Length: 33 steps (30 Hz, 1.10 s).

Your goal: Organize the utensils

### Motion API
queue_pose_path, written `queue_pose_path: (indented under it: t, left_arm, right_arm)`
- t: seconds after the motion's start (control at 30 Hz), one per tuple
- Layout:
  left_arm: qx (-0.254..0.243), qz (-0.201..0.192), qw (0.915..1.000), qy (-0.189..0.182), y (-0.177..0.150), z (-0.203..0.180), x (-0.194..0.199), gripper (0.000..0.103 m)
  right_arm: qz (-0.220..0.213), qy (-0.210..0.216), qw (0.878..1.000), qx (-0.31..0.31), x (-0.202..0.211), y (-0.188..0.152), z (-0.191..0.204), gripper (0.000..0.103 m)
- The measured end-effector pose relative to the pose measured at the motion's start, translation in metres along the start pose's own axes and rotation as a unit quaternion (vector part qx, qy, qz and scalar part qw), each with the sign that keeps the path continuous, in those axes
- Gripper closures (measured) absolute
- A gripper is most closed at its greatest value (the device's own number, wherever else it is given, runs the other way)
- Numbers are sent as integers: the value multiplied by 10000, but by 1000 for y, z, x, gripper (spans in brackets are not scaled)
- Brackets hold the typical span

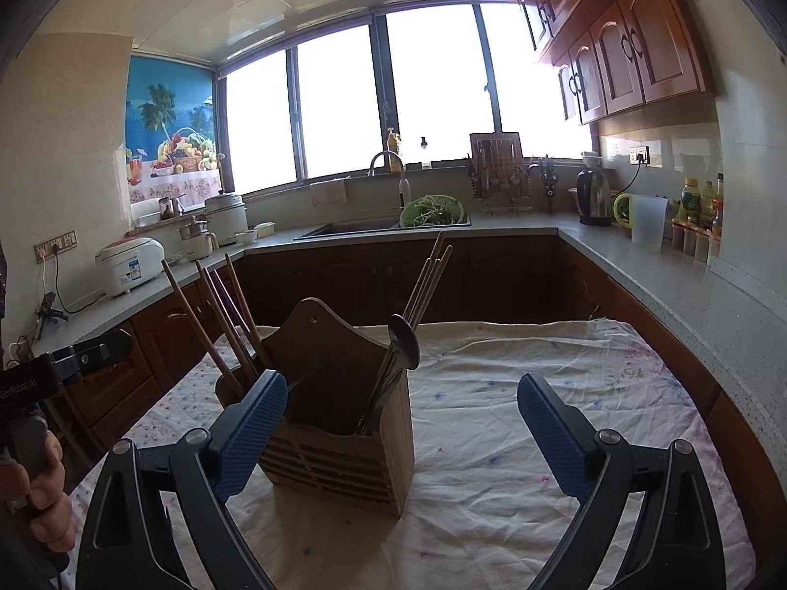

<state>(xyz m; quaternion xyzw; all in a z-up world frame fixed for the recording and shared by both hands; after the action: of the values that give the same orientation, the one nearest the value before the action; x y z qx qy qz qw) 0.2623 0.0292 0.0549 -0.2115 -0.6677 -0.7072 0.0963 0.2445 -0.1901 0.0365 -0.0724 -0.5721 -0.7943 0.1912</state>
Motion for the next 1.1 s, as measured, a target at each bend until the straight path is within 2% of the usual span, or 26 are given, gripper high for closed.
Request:
queue_pose_path:
  t: [0.37, 0.53, 0.83, 1.0, 1.1]
  left_arm:
    - [42, 43, 9999, 98, -33, -7, 51, 3]
    - [-112, -3, 9997, 225, -50, -18, 82, 3]
    - [-323, 98, 9992, 208, -83, -37, 122, 3]
    - [-282, -178, 9991, 269, -70, -34, 153, 2]
    - [-381, -370, 9977, 414, -61, -37, 169, 0]
  right_arm:
    - [66, 265, 9995, -133, 55, -20, 7, 4]
    - [125, 336, 9992, -195, 84, -39, 4, 3]
    - [260, 344, 9987, -288, 132, -70, -2, 2]
    - [279, 320, 9990, -135, 155, -56, 3, 1]
    - [103, 411, 9991, 43, 175, -41, 14, 0]
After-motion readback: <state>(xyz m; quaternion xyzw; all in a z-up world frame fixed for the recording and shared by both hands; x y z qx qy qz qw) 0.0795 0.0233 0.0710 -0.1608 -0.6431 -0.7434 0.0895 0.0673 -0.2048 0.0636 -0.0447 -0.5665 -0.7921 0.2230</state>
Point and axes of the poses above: each gripper's, at about its wrist camera, not at the fingertips, and x roughly against the way its jaws point, z to its left, y to its top, the point moved 1 cm from there along -x, roughly the way its jaws point, and after that the axes turned 15 degrees about -x, right-handed, at the moved point
